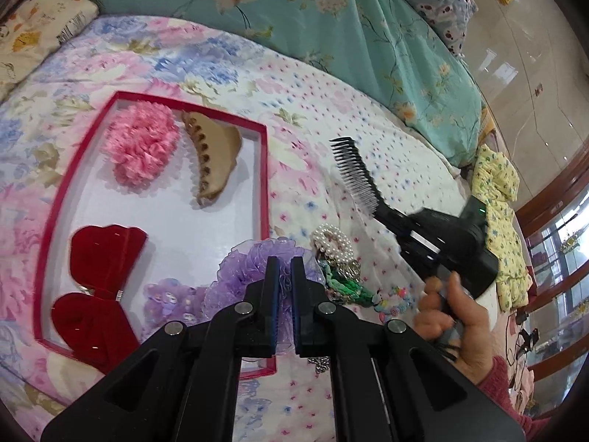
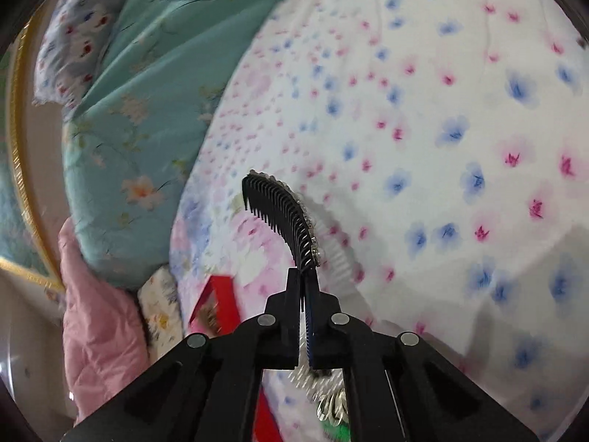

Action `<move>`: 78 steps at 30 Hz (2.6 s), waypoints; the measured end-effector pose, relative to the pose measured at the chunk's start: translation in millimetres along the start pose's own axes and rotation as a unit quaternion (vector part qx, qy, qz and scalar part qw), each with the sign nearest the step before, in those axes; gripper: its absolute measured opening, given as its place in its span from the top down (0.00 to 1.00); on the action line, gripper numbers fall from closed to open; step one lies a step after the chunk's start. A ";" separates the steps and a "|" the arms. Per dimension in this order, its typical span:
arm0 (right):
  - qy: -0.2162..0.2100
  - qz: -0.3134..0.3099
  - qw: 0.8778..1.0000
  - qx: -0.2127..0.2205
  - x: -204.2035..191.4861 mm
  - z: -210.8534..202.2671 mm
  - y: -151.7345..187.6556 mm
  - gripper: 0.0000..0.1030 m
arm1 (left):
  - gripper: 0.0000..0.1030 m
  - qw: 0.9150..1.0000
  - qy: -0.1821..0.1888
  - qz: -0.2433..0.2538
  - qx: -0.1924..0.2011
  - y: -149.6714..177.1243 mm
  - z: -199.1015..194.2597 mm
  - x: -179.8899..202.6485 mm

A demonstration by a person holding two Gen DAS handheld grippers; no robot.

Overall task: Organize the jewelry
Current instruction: 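Carry the purple scrunchie with the left tool while the right tool carries the comb toward the box, then lower the purple scrunchie into the box and open the left tool while the right tool releases the comb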

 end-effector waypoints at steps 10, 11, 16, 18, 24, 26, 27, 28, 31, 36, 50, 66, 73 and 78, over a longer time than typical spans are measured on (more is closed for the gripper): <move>-0.028 -0.096 0.992 -0.078 -50.6 -17.5 65.7 0.99 | 0.96 0.998 -0.029 -0.038 0.039 -3.1 -35.0 -39.2; -0.029 -0.100 0.991 -0.085 -54.1 -15.4 72.7 0.99 | 0.96 0.998 -0.032 -0.042 0.043 -3.6 -37.7 -42.6; -0.028 -0.121 0.986 -0.114 -67.1 -0.1 103.5 0.99 | 0.96 0.995 -0.046 -0.059 0.059 -5.9 -46.4 -64.2; -0.026 -0.129 0.984 -0.122 -71.7 6.3 113.5 0.99 | 0.96 0.995 -0.049 -0.064 0.063 -6.5 -46.8 -71.5; -0.011 -0.149 0.979 -0.141 -79.5 29.8 139.1 0.99 | 0.96 0.992 -0.062 -0.075 0.076 -13.4 -40.6 -92.4; -0.003 -0.148 0.978 -0.145 -78.7 39.5 144.0 0.99 | 0.96 0.992 -0.066 -0.078 0.076 -17.4 -34.6 -99.8; -0.001 -0.148 0.978 -0.147 -79.4 42.7 145.8 0.99 | 0.96 0.991 -0.067 -0.080 0.078 -18.7 -32.4 -103.1; 0.003 -0.148 0.978 -0.149 -78.7 47.6 148.1 0.99 | 0.96 0.991 -0.068 -0.081 0.079 -20.3 -28.9 -107.0; 0.014 -0.149 0.977 -0.155 -77.2 58.7 153.3 0.99 | 0.96 0.990 -0.073 -0.089 0.078 -22.8 -17.6 -118.9; 0.031 -0.145 0.976 -0.160 -71.3 72.5 155.6 0.99 | 0.96 0.990 -0.080 -0.097 0.067 -25.4 2.4 -134.0; 0.054 -0.166 0.971 -0.166 -71.3 85.0 160.8 0.98 | 0.96 0.992 -0.087 -0.082 0.031 -17.6 27.4 -133.4; 0.065 -0.173 0.970 -0.158 -72.6 83.2 157.5 0.92 | 0.70 0.992 -0.093 -0.079 0.020 -15.8 27.1 -128.8; 0.065 -0.175 0.969 -0.160 -73.3 81.0 156.0 0.85 | 0.54 0.992 -0.095 -0.081 0.020 -12.6 20.7 -126.7; 0.061 -0.186 0.969 -0.150 -80.0 71.3 156.1 0.69 | 0.47 0.992 -0.090 -0.079 0.024 -11.5 10.9 -121.9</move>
Point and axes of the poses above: each gripper's, at about its wrist camera, not at the fingertips, and z roughly the way its jaws point, x to its right, y to its underside, the point moved 3 cm from there along z, roughly the way its jaws point, and after that the axes turned 9 degrees about z, right-handed, at the moved point
